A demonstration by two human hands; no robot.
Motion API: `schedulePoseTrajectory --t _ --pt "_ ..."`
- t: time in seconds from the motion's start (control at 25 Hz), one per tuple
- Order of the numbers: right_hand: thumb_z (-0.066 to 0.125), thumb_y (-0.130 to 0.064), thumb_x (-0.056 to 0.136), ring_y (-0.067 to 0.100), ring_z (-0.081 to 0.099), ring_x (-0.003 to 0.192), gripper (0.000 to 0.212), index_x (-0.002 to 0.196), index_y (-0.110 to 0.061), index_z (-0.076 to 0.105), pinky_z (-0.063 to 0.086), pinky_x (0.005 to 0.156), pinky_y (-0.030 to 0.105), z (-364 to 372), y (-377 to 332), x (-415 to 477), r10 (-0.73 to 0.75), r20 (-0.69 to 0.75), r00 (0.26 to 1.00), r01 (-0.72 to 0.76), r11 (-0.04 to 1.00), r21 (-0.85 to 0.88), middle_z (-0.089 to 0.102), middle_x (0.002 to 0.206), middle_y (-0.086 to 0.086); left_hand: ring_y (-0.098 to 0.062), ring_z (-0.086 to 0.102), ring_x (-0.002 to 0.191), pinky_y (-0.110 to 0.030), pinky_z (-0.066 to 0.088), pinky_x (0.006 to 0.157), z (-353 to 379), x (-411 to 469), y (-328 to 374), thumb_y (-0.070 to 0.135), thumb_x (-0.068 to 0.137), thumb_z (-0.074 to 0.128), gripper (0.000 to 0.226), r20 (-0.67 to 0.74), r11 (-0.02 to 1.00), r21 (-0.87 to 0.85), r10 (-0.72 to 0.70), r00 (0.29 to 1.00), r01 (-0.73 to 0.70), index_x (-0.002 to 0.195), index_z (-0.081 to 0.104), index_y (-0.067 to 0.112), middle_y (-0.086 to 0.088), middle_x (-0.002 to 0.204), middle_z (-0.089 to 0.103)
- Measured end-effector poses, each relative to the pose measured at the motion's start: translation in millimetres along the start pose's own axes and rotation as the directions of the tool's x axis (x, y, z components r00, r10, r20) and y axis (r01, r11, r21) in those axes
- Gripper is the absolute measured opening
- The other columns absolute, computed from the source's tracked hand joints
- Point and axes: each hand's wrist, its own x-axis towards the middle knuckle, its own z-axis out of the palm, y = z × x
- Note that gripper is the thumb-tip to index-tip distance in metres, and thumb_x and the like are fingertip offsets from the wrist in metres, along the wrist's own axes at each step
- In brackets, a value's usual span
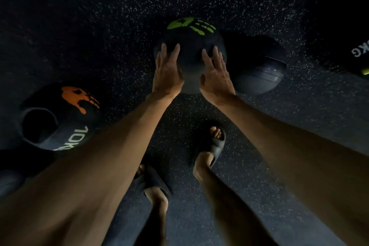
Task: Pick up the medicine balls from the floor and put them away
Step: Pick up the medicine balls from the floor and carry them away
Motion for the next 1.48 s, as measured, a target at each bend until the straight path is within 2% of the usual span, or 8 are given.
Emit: schedulePoseTrajectory --t 0.16,0.36,0.52,0.72,0.92,1.04,1.24,1.48 --pt "0.048 -0.015 0.094 0.035 0.032 0.141 0.063 0.153 -0.02 0.027 0.036 0.11 0.047 1 -22 -44 -0.005 -0.062 0.998 -0.001 0.996 -0.089 0.028 0.156 0.016 -0.031 0.046 0.135 -0.043 0.044 0.109 -12 -50 -9 0.014 0.099 0.053 0.053 0.056 0.998 0.002 -0.065 0.996 0.065 0.149 0.037 0.017 -0.017 0.153 0.038" --pt "0.043 -0.025 0.1 0.036 0.056 0.121 0.04 0.139 -0.019 0.048 0.046 0.097 0.042 39 -78 -121 0.175 0.304 0.936 -0.152 0.983 -0.1 0.057 0.134 0.016 -0.028 0.067 0.108 -0.042 0.055 0.091 -50 -146 -71 0.026 0.102 0.05 0.037 0.304 0.976 0.131 -0.208 0.93 0.176 0.138 0.05 0.018 -0.011 0.124 0.066" --pt "0.043 -0.025 0.102 0.035 0.059 0.115 0.037 0.137 -0.015 0.052 0.047 0.092 0.039 84 -145 -177 0.13 0.429 0.894 -0.061 0.983 -0.171 0.062 0.127 0.019 -0.032 0.065 0.111 -0.046 0.052 0.096 -98 -218 -145 0.028 0.1 0.051 0.039 0.383 0.953 0.136 -0.302 0.873 0.27 0.138 0.051 0.019 -0.014 0.123 0.066" --pt "0.045 -0.026 0.1 0.037 0.059 0.116 0.033 0.13 -0.017 0.053 0.048 0.096 0.042 166 -249 -201 0.054 0.528 0.848 0.058 0.98 -0.193 0.062 0.124 0.019 -0.036 0.062 0.117 -0.046 0.051 0.098 -161 -284 -278 0.025 0.097 0.051 0.037 0.289 0.91 0.07 -0.41 0.865 0.408 0.133 0.057 0.016 -0.017 0.129 0.064" --pt "0.047 -0.024 0.1 0.034 0.058 0.118 0.032 0.13 -0.014 0.054 0.045 0.101 0.042 230 -320 -165 -0.04 0.536 0.843 0.154 0.974 -0.169 0.064 0.122 0.016 -0.037 0.064 0.114 -0.045 0.052 0.096 -189 -289 -375 0.021 0.097 0.051 0.034 0.201 0.822 -0.092 -0.538 0.819 0.563 0.128 0.061 0.011 -0.02 0.127 0.066" --pt "0.053 -0.03 0.098 0.037 0.05 0.127 0.053 0.147 -0.018 0.036 0.044 0.101 0.046 261 -344 -130 -0.07 0.436 0.897 0.155 0.974 -0.163 0.051 0.138 0.019 -0.04 0.06 0.119 -0.044 0.049 0.098 -200 -260 -406 0.02 0.099 0.051 0.036 0.16 0.772 -0.186 -0.587 0.794 0.608 0.132 0.056 0.007 -0.02 0.131 0.062" --pt "0.064 -0.051 0.09 0.044 0.027 0.143 0.098 0.158 -0.029 -0.003 0.039 0.108 0.06 304 -364 -64 -0.004 0.296 0.955 0.051 0.987 -0.152 0.015 0.16 0.021 -0.041 0.058 0.119 -0.049 0.05 0.098 -203 -203 -445 0.043 0.102 0.043 0.05 0.192 0.467 -0.515 -0.754 0.628 0.719 0.137 0.04 0.007 -0.023 0.132 0.057" --pt "0.056 -0.043 0.096 0.043 0.053 0.123 0.084 0.157 -0.04 -0.002 0.046 0.101 0.057 334 -362 -17 0.088 0.225 0.97 -0.08 0.996 -0.046 0.04 0.146 0.025 -0.033 0.046 0.135 -0.055 0.039 0.111 -185 -165 -471 0.064 0.1 0.026 0.068 0.3 0.125 -0.742 -0.817 0.493 0.659 0.153 0.03 0.021 -0.01 0.152 0.042"
